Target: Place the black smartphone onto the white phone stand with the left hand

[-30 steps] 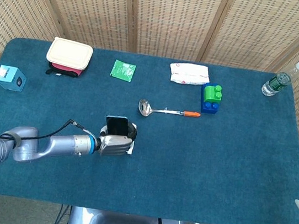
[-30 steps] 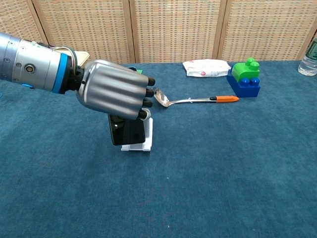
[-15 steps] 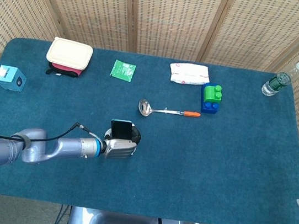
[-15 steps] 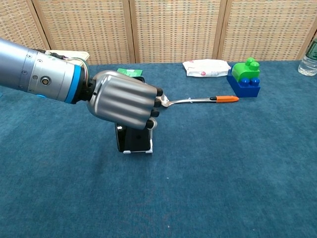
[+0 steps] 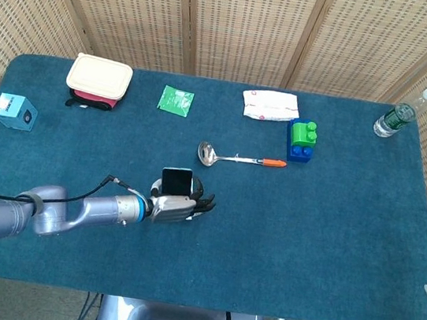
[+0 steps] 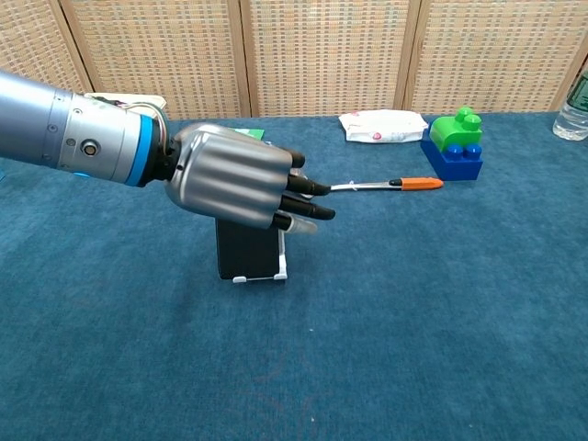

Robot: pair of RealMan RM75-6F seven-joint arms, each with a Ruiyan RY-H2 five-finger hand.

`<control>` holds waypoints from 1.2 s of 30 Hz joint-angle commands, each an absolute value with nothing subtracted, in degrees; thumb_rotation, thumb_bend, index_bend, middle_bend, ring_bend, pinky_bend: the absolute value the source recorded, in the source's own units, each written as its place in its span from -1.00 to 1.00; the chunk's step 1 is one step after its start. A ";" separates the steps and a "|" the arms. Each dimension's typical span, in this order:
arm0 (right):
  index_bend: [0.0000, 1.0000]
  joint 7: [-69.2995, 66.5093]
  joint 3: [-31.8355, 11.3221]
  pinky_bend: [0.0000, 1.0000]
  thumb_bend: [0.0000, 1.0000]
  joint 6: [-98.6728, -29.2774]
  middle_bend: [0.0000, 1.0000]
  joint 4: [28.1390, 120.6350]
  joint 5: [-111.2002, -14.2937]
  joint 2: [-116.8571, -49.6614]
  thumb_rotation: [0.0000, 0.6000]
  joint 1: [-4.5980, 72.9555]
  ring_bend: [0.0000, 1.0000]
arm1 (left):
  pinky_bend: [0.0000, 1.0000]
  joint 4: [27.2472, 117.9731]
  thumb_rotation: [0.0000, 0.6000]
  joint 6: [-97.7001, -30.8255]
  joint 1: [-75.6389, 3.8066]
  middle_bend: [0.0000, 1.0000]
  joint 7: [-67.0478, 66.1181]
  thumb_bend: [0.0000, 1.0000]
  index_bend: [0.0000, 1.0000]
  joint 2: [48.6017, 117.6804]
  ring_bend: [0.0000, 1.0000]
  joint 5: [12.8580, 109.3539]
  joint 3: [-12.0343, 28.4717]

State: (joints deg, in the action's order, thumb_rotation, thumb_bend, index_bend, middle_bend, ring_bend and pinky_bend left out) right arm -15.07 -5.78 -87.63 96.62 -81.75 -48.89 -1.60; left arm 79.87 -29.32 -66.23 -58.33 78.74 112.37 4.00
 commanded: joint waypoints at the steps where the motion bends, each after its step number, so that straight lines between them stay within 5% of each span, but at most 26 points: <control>1: -1.00 -15.10 -5.77 -1.00 -1.00 -87.70 -1.00 96.65 -81.77 -48.86 1.00 -1.65 -1.00 | -0.31 81.12 1.00 -27.72 -65.21 -1.00 -61.28 -0.94 -0.89 78.53 -0.89 110.23 5.71; 10: -1.00 -15.33 -5.72 -1.00 -1.00 -87.49 -1.00 96.45 -81.82 -48.82 1.00 -1.58 -1.00 | -0.31 88.06 1.00 -28.22 -63.91 -1.00 -64.07 -0.94 -1.00 73.52 -0.96 106.93 8.84; 16: -1.00 -14.92 -5.59 -1.00 -1.00 -87.67 -1.00 96.69 -82.14 -48.84 1.00 -1.63 -1.00 | -0.31 94.96 1.00 -40.07 -60.63 -1.00 -56.11 -0.93 -1.00 64.58 -0.96 106.80 11.15; 22: -1.00 -13.95 -5.35 -1.00 -1.00 -88.78 -1.00 97.35 -82.92 -48.91 1.00 -2.06 -1.00 | -0.39 98.30 1.00 -63.65 -48.27 -1.00 -39.01 -0.98 -1.00 58.32 -0.98 100.85 13.15; 30: -1.00 -11.42 -5.02 -1.00 -1.00 -89.41 -1.00 98.23 -83.97 -49.46 1.00 -2.06 -1.00 | -0.80 106.74 1.00 -80.03 -28.50 -1.00 -24.73 -1.00 -1.00 58.93 -1.00 81.07 8.87; 36: -1.00 -9.72 -5.01 -1.00 -1.00 -89.93 -1.00 98.75 -83.99 -49.86 1.00 -2.19 -1.00 | -0.97 107.00 1.00 -86.77 -17.92 -1.00 -17.16 -1.00 -1.00 60.08 -1.00 77.64 3.26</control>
State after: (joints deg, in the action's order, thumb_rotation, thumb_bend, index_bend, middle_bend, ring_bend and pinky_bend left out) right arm -9.93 -5.01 -89.80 98.63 -83.97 -49.77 -2.15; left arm 105.42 -81.87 -23.80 -22.37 59.76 80.50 7.03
